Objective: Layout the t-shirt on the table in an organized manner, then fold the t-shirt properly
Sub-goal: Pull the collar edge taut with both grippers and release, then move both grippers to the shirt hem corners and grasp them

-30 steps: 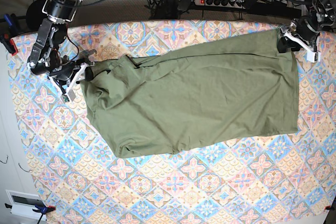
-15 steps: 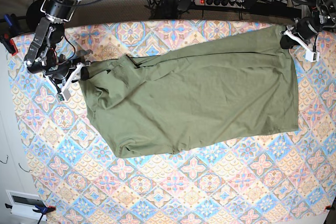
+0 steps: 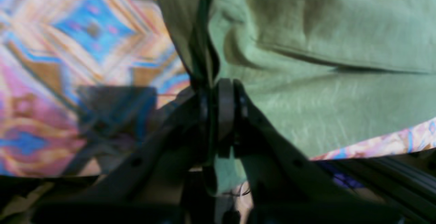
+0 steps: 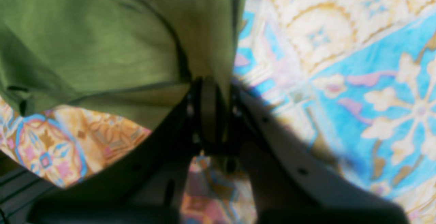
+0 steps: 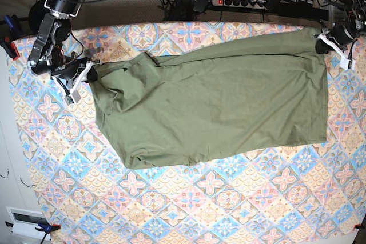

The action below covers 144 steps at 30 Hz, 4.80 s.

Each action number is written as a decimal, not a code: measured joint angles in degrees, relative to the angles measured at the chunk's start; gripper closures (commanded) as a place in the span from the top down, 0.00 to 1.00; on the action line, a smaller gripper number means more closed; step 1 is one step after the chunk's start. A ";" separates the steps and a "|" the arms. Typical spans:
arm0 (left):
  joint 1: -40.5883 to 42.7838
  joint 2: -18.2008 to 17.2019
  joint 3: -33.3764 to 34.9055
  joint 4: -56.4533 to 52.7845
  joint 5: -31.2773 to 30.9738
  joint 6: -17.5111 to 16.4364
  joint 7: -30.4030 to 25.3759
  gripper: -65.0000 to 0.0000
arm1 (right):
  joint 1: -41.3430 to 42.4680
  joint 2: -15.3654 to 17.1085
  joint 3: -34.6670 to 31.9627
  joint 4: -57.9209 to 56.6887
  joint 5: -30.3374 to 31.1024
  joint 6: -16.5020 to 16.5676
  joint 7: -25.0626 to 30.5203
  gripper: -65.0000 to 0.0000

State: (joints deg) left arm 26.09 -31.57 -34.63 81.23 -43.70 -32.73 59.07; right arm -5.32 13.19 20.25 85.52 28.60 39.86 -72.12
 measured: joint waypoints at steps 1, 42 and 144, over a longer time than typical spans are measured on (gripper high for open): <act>0.02 -0.57 0.00 0.00 -0.07 -0.04 -0.20 0.00 | -0.92 0.00 0.00 0.81 0.17 0.00 0.13 0.05; 4.28 -6.64 -6.45 0.09 -6.49 0.79 0.24 0.71 | -15.47 -0.61 9.25 21.53 -1.70 0.02 -5.68 0.37; -40.04 9.81 9.77 -32.52 23.96 6.12 -24.22 0.12 | 16.28 -3.50 1.55 4.92 -3.72 0.00 -5.20 0.36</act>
State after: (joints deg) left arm -13.96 -21.76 -24.86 48.71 -19.75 -26.61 34.85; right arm 10.96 9.69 21.80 90.43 24.88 39.86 -77.32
